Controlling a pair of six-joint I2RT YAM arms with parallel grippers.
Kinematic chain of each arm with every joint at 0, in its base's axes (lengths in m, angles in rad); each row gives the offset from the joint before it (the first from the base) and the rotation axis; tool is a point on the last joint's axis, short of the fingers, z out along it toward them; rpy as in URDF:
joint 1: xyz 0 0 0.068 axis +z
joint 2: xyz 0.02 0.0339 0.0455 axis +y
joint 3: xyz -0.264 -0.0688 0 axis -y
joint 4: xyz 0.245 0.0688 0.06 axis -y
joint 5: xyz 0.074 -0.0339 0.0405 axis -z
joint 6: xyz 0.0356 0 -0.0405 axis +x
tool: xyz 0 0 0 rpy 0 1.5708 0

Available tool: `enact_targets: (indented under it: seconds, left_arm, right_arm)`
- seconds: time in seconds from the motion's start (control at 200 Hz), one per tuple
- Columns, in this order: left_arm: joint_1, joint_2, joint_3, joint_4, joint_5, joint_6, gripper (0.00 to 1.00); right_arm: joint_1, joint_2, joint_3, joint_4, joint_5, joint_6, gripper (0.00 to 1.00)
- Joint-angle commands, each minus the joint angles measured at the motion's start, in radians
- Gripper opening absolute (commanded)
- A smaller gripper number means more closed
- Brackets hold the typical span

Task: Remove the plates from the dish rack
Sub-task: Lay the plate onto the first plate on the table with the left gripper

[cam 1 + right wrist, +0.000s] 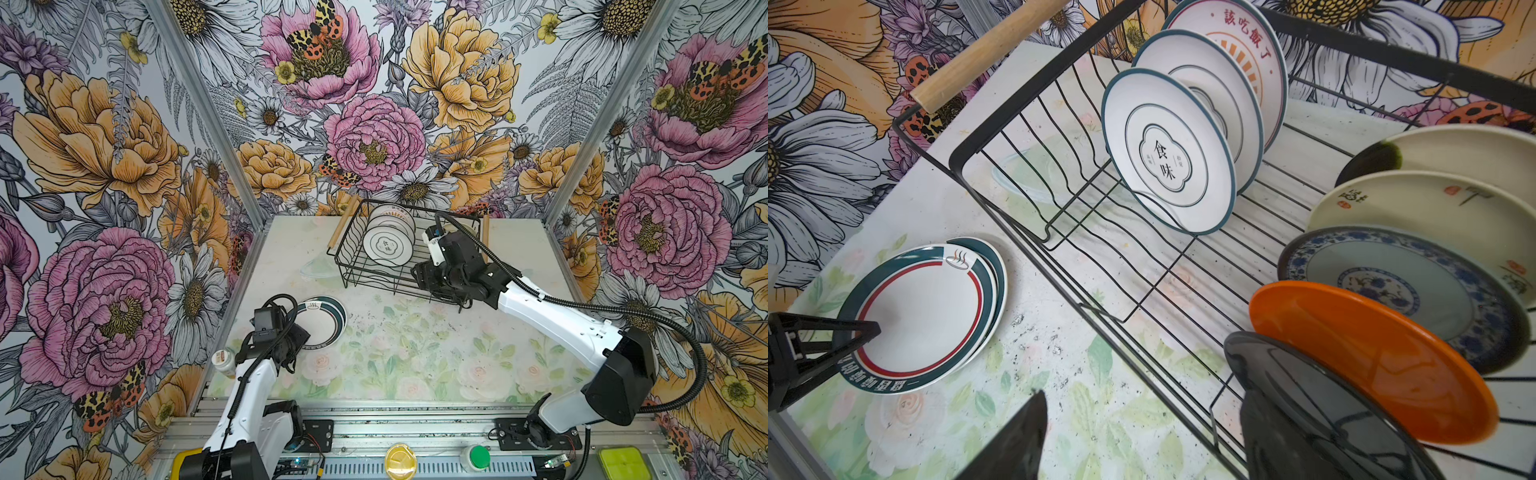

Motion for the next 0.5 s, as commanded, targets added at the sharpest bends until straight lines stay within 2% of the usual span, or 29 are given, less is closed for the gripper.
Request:
enact_targets:
  seconds: [0.0,0.115,0.225,0.495]
  left_arm:
    - [0.007,0.012,-0.005,0.021,-0.023,0.016,0.49]
    - [0.006,0.018,-0.005,0.02,-0.027,0.015,0.52]
    - [0.006,0.027,-0.002,0.021,-0.028,0.017,0.69]
    - [0.006,0.045,0.006,0.02,-0.041,0.028,0.72]
  right_arm:
    - [-0.008,0.009,0.01,0.008,-0.01,-0.009,0.75]
    - [-0.011,0.012,0.015,0.007,-0.018,-0.01,0.75]
    - [-0.014,0.019,0.02,0.008,-0.027,-0.013,0.76]
    - [-0.018,0.041,0.042,0.007,-0.04,-0.021,0.76]
